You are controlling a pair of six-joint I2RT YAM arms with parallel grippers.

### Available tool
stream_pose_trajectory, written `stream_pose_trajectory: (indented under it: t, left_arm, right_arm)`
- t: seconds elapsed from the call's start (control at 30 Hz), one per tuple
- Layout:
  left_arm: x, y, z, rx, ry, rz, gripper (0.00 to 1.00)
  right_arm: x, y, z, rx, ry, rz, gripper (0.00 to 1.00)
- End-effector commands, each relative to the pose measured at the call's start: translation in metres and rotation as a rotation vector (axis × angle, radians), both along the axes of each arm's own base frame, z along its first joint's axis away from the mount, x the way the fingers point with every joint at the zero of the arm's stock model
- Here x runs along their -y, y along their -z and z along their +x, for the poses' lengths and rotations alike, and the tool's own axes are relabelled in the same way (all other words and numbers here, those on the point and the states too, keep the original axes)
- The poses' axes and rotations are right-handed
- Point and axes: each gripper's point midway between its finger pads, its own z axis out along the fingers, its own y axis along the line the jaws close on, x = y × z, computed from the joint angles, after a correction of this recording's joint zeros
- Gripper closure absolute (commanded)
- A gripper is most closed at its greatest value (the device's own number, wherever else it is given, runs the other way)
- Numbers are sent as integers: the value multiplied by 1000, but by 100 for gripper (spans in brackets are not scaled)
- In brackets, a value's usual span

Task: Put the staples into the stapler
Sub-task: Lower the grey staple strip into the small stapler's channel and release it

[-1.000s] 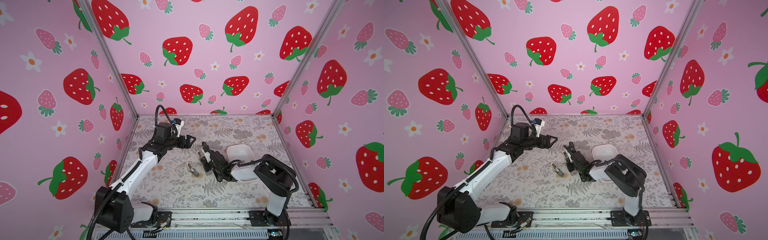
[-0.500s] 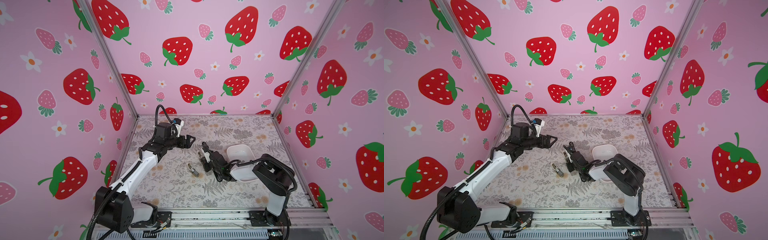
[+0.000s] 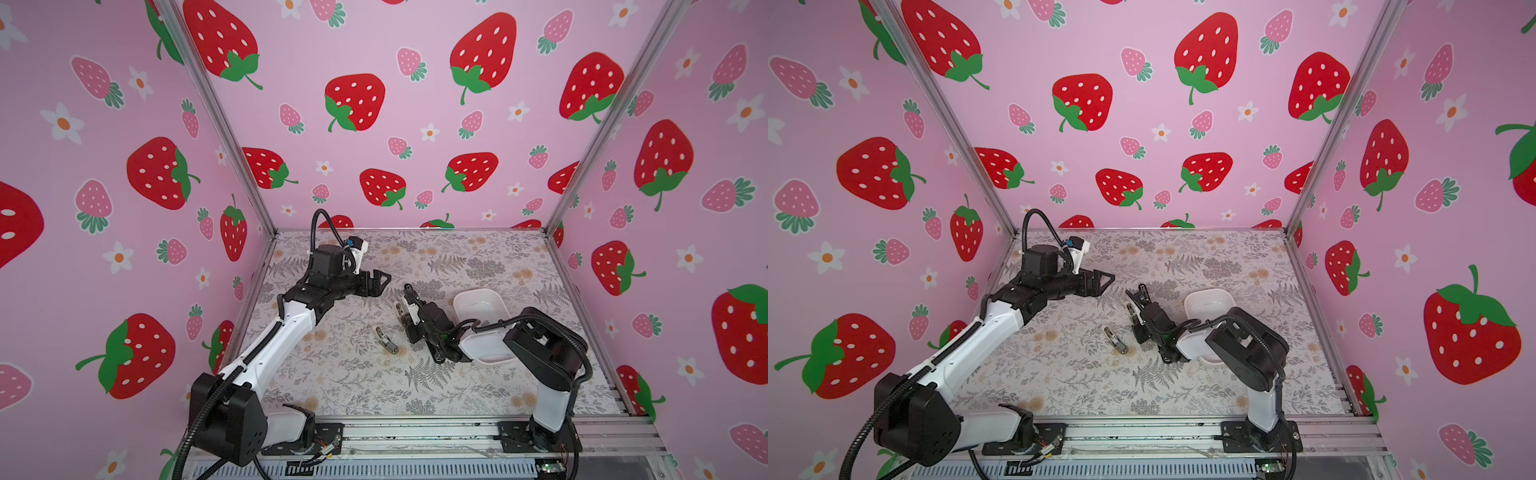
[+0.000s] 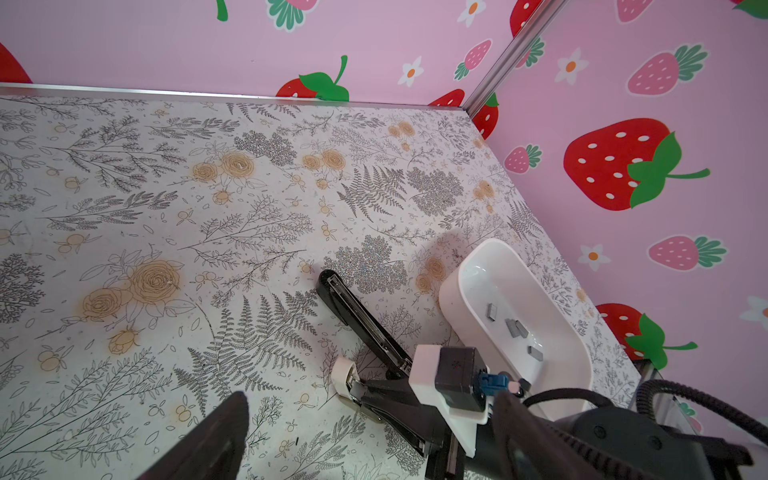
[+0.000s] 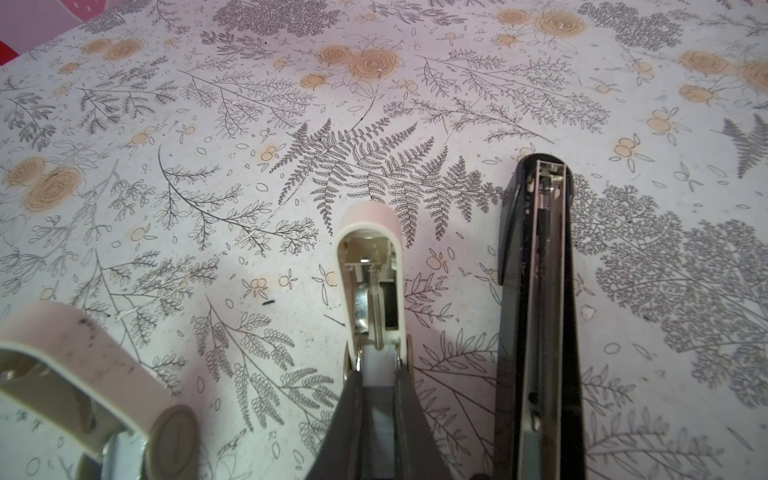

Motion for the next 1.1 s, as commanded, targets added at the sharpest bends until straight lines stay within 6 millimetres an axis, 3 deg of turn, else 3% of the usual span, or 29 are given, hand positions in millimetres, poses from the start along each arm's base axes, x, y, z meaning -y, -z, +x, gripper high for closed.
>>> stream_pose_trajectory:
  t: [0.0,0.9,1.07]
  left_arm:
    - [3,-17,4,42,9,0,7]
    - [4,-17,4,42,5,14,7]
    - [4,-16,4,41,5,18,7]
  right_arm:
    - [-1,3,0,3,2,-17,92]
    - [12,2,-16,-19,2,-24,92]
    - [12,3,-16,-17,8,-28,88]
